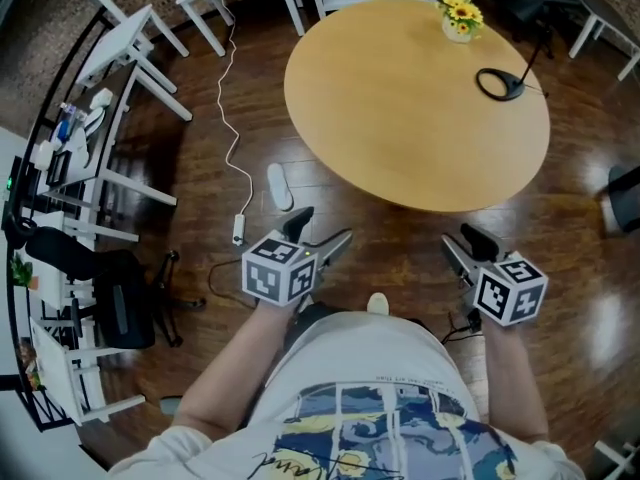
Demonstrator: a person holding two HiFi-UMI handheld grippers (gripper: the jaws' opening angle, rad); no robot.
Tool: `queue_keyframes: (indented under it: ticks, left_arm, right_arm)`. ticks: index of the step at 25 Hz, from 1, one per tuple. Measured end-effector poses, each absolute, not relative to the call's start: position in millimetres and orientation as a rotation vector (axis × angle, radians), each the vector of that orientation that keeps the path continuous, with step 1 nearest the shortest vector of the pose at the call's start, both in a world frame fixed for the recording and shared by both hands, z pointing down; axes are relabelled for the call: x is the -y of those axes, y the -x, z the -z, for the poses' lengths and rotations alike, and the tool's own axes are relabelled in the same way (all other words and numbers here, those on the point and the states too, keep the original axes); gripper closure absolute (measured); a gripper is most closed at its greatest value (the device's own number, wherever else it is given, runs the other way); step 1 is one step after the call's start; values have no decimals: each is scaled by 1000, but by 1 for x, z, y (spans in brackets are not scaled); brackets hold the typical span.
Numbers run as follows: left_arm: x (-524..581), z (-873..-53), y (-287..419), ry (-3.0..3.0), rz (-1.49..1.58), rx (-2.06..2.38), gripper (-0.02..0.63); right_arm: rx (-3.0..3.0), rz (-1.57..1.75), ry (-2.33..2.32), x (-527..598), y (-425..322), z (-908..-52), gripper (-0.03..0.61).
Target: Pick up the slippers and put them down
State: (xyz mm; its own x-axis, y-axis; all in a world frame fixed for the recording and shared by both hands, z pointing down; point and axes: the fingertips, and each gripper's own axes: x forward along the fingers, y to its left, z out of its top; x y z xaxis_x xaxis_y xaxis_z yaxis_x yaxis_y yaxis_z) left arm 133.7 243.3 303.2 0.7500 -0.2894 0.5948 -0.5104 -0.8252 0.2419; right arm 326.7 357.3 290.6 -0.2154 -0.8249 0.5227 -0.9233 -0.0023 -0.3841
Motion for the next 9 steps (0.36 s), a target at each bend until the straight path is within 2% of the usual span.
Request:
queue_keyframes:
  ticks: [9]
  left_arm:
    - [-236,-315,-123,-2566,-753,599,250]
  right_arm:
    - [2117,-980,-1854,-343,-312,-300,347]
